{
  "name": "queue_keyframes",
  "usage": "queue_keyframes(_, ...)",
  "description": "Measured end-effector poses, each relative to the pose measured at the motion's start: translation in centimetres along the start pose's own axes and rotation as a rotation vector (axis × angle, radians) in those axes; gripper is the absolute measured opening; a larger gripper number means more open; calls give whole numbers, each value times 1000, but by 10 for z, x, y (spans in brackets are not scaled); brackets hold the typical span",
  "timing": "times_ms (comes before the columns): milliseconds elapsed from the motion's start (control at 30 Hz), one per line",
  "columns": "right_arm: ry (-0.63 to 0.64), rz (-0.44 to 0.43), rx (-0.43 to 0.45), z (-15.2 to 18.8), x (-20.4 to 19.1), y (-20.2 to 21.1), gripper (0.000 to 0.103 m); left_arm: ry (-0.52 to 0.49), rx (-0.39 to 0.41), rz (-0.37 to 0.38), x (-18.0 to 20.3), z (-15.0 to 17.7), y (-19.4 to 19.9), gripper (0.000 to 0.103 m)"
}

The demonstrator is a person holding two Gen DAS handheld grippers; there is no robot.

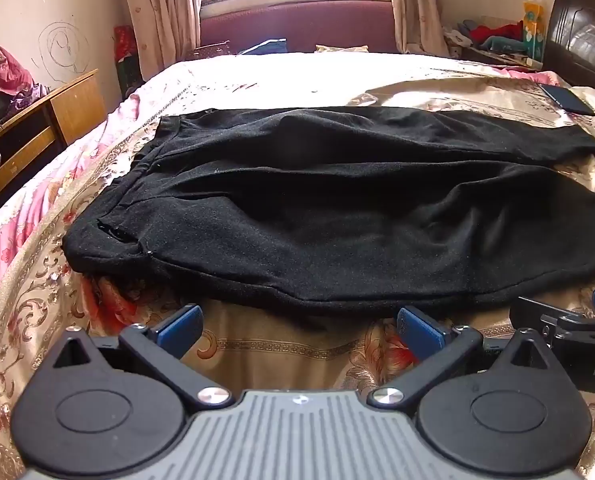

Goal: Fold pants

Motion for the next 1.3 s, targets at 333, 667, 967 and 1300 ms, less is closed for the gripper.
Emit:
queue_keyframes(333, 0, 13, -12, 0, 3, -2, 102, -7, 22, -3, 0, 0, 1, 103)
queue_keyframes(667, 6, 21, -16, 1, 2, -4, 102, -5, 28, 9, 0, 2, 1, 103)
queue_keyframes(967, 11, 28, -16, 1, 1, -5, 102, -1, 24, 14, 1, 2, 1, 103)
queue_keyframes(1300, 26, 11, -10, 0, 0, -3, 102, 6, 50, -16, -1, 1, 7, 103)
Point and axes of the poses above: each gripper's, at about its wrist camera, not at the fingertips, and y roughly against the way its jaws point, x to its right, z to its underside, the point moved 2 cm from there along -y, roughly the way its jaws point
